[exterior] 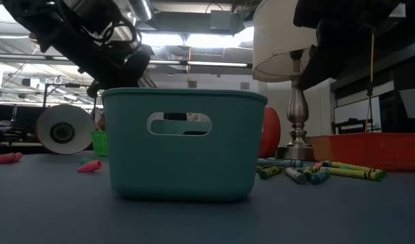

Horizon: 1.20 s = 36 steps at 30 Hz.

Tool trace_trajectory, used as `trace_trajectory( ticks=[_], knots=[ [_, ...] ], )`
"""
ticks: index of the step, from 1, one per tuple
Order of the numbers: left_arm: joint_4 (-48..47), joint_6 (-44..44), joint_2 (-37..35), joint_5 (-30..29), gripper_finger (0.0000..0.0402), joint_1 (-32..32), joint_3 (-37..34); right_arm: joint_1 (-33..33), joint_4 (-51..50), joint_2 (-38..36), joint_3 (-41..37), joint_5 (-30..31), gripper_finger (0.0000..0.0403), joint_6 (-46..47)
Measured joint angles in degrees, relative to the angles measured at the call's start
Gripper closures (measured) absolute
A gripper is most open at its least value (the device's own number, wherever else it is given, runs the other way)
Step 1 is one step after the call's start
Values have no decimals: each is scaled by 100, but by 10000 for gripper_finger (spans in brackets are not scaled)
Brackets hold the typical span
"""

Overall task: Sort crayons
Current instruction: Put the gray crayon into the green bin, then put the brown crayon into the black bin

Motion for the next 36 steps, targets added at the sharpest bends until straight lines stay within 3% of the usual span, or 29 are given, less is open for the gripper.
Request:
trace_trajectory(
  ticks=[17,27,36],
  knots=[
    [-488,279,11,102,338,507,4,-910,1361,1124,-4,-3,308,-1183],
    [-615,258,11,104,292,507,4,-1381,1641,1683,-2,-314,308,-1203],
    [-615,227,11,107,280,507,4,-1373,2034,2296,-2,-453,308,-1350]
  ],
)
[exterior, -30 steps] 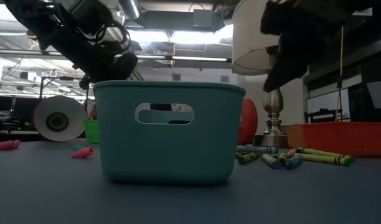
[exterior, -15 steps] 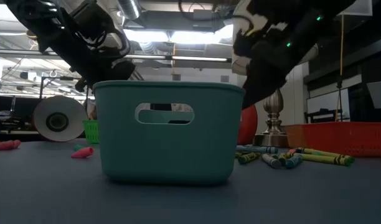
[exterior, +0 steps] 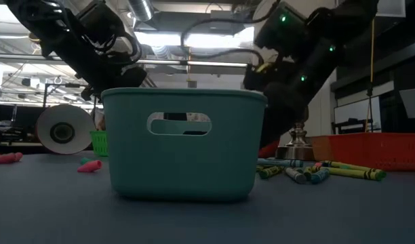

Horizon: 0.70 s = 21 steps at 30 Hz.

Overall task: Sort crayons
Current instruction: Put the brown crayon into the black bin

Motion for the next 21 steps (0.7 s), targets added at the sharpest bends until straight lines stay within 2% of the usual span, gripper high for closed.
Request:
trace_trajectory(
  ticks=[5,12,16,21],
  knots=[
    [1,-2,0,0,287,0,0,0,36,291,0,232,308,-2],
    [3,-2,0,12,291,-2,0,0,70,476,20,260,308,-2],
    [4,-2,0,210,291,-2,0,2,67,483,20,260,309,-2],
    [9,-2,0,471,291,-2,0,2,63,490,20,251,341,-2]
  ],
)
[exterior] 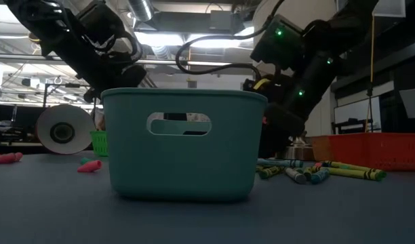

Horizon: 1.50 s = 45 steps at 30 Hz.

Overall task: Sort crayons
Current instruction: Put the brown crayon into the black bin

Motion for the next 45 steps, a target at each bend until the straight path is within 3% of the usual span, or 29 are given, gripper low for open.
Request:
trace_trajectory(
  ticks=[6,12,17,30,36,45],
  knots=[
    [167,-2,0,300,291,-64,0,0,-4,4,-2,2,394,0],
    [807,32,0,886,292,-288,0,0,21,9,-9,2,372,9],
    [1170,44,0,1361,292,-574,0,0,45,-27,-15,2,387,0],
    [1180,52,0,1490,292,-1456,-1,-46,-125,-802,-39,1,384,-387],
    [1179,44,0,1816,292,-1933,-2,-46,16,-1229,-33,0,383,-334],
    [1170,-139,0,1949,292,-2600,-4,-44,1865,-1182,-24,-300,383,-266]
  ],
)
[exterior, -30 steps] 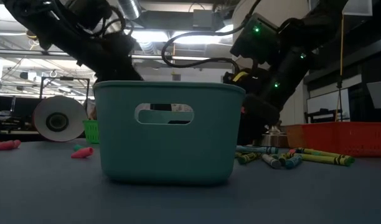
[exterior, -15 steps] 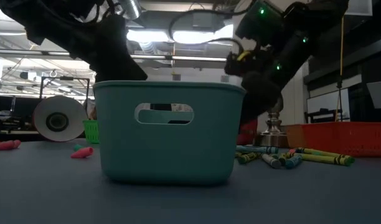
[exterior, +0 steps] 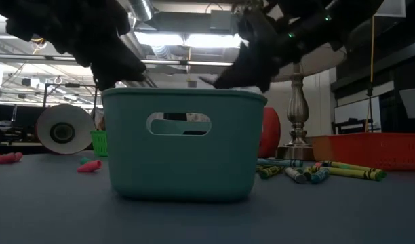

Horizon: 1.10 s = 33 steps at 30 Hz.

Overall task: Sort crayons
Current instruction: Put the brown crayon into the black bin

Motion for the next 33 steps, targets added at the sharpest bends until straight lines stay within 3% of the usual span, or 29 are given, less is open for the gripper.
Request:
trace_trajectory(
  ticks=[9,19,28,33],
  knots=[
    [-117,-1193,-11,67,292,-409,-2,2,1239,394,2,-11,382,-13],
    [-596,-3147,-15,1831,292,-453,-1,-2,2112,933,3,-12,381,-432],
    [-1756,-4305,-26,1770,292,-484,-2,-44,2116,1009,4,-21,381,-505],
    [-2525,-4976,-420,1735,292,-484,0,-44,2114,1009,4,-17,381,-507]
  ],
)
